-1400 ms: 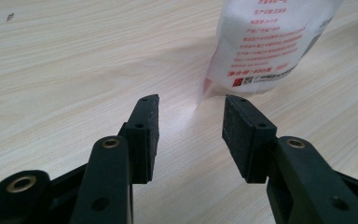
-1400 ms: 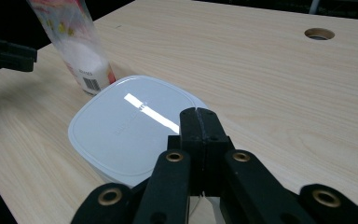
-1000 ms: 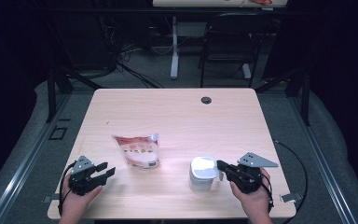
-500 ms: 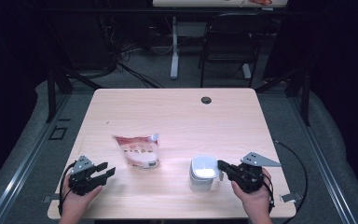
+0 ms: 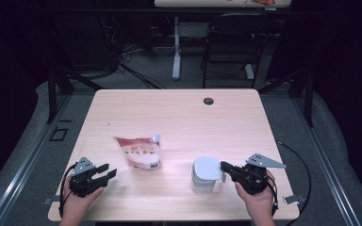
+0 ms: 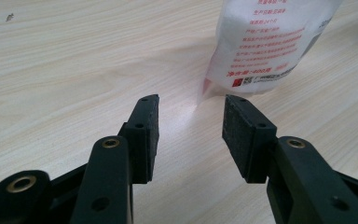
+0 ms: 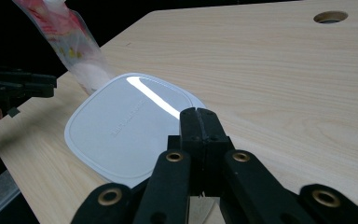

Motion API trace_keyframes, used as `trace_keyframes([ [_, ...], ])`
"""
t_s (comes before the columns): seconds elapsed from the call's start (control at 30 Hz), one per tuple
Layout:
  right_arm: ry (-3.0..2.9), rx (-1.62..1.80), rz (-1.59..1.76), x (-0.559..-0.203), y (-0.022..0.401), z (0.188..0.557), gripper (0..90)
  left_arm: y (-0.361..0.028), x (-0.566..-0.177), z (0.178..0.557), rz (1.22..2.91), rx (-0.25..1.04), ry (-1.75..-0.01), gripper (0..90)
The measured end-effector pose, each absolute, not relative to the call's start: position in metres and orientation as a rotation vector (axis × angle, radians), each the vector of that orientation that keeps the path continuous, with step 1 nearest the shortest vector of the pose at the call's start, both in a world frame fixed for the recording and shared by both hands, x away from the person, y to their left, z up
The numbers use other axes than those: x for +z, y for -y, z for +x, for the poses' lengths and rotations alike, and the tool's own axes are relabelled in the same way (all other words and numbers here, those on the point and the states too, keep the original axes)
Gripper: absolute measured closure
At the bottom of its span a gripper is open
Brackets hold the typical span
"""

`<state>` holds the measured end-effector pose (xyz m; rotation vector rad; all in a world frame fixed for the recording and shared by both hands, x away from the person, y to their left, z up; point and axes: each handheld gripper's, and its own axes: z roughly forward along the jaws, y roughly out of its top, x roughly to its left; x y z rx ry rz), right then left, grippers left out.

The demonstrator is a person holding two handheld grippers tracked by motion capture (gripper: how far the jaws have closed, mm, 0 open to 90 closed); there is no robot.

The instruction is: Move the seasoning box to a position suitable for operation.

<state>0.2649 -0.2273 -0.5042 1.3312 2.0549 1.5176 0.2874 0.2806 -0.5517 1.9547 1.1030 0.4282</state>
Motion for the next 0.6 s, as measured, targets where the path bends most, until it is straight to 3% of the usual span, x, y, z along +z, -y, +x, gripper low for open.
trace_keyframes([
  [0.6, -2.046, 1.537, 1.35, -0.5057, 0.2286, 0.2647, 90.0, -0.2806, -0.5516, 0.2875, 1.955, 0.428, -1.103, 56.2],
])
